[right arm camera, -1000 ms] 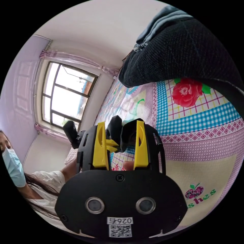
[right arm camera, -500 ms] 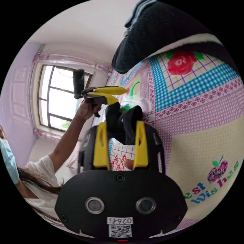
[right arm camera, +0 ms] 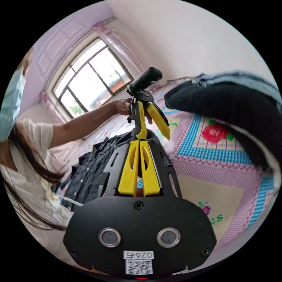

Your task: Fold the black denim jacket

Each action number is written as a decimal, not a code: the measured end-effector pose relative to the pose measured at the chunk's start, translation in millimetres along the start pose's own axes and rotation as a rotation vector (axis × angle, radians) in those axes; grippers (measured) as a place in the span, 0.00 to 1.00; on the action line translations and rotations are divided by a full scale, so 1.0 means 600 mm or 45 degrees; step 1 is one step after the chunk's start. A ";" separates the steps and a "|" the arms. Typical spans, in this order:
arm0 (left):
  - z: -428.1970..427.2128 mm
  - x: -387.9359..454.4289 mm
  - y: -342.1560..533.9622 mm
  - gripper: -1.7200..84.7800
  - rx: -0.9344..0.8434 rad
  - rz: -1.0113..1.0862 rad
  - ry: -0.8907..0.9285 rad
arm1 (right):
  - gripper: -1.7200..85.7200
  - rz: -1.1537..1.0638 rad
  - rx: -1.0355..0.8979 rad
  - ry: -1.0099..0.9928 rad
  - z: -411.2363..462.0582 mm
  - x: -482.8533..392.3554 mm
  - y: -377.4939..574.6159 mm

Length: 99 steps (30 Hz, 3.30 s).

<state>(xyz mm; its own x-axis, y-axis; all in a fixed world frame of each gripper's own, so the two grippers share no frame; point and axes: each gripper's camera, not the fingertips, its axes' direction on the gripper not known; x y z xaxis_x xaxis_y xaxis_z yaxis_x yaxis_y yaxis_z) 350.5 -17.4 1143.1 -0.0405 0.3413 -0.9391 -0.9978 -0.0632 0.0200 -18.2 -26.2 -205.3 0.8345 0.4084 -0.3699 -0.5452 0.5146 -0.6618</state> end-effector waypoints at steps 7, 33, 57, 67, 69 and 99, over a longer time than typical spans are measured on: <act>0.029 0.007 -0.046 0.29 -0.302 -0.026 -0.015 | 0.03 -0.154 -0.185 0.245 0.010 -0.007 0.025; -0.242 0.416 0.124 0.02 0.308 -0.172 -0.696 | 0.00 0.043 0.191 0.194 -0.019 0.034 -0.023; 0.235 1.020 1.020 0.07 1.357 -1.384 -0.398 | 0.00 -0.815 -0.687 -0.503 0.404 -0.599 0.282; 0.162 1.122 1.082 0.09 1.378 -1.596 -0.562 | 0.11 -0.679 -0.799 -0.659 0.401 -0.533 0.270; 0.095 1.114 1.079 0.13 1.409 -1.563 -0.619 | 0.09 -0.569 -0.669 -0.575 0.372 -0.468 0.229; -0.394 0.500 0.964 0.02 1.112 -1.365 -0.075 | 0.02 -0.564 -0.593 0.020 0.553 -0.172 -0.012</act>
<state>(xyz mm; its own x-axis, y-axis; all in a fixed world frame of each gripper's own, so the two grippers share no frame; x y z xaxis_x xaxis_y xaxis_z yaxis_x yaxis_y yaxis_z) -226.3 -173.2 791.5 0.7794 -0.1105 -0.6167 -0.2508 0.8469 -0.4688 -126.9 178.2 54.2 0.9757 0.2191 -0.0034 -0.0594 0.2495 -0.9665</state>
